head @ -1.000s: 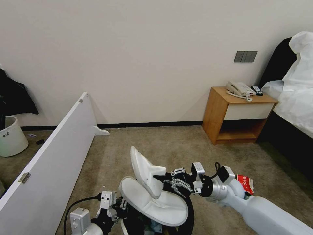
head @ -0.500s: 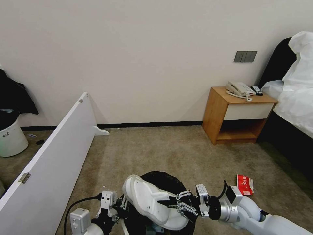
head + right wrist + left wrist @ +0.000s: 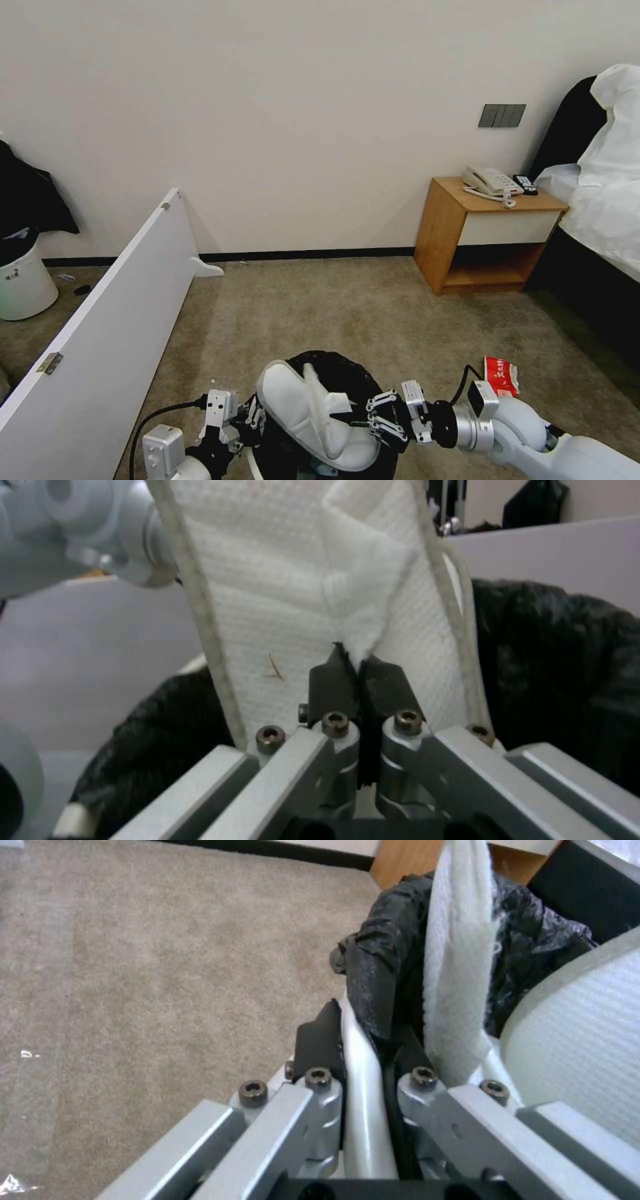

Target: Pick up the trash bin, then pick up the garbage from the floor and place it into the trash bin.

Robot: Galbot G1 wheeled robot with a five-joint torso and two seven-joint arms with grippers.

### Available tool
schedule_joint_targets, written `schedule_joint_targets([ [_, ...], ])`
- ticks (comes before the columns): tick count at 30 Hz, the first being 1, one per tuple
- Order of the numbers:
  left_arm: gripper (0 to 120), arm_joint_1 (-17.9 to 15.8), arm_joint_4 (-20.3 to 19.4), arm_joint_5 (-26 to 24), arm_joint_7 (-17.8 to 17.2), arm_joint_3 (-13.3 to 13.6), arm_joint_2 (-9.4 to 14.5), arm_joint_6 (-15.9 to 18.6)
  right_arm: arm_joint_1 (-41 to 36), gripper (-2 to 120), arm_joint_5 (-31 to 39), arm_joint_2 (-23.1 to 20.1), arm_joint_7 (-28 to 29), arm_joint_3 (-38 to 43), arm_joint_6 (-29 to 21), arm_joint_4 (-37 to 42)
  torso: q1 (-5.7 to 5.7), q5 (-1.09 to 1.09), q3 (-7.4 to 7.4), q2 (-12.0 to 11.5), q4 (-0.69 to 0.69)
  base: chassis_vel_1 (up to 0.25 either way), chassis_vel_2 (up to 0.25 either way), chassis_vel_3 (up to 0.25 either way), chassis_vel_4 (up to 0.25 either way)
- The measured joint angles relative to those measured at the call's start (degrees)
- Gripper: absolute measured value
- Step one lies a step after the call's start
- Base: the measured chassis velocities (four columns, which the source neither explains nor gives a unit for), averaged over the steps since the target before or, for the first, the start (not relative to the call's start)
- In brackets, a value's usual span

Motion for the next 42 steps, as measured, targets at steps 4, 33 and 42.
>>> schedule_joint_targets([
  [4, 4, 0.0, 0.0, 0.1, 0.0, 0.0, -0.1, 0.0, -0.1, 0, -1.1, -0.6, 0.1, 0.2, -0.2, 0.0, 0.00, 0.00, 0.00, 0.0, 0.00, 0.000, 0.000, 0.000, 0.000],
  [33, 4, 0.3, -0.2, 0.9, 0.1, 0.4, 0.2, 0.1, 8.1, 0, -5.2, -7.4, 1.0, -3.0, -6.7, 4.8, 0.00, -0.01, 0.00, 0.0, -0.01, 0.000, 0.000, 0.000, 0.000],
  [42, 4, 0.2, -0.4, 1.0, 0.3, 0.3, 0.2, 0.0, 13.3, 0, -5.5, -7.7, -0.9, -7.6, -8.9, 5.8, 0.00, 0.00, 0.00, 0.0, 0.00, 0.000, 0.000, 0.000, 0.000],
])
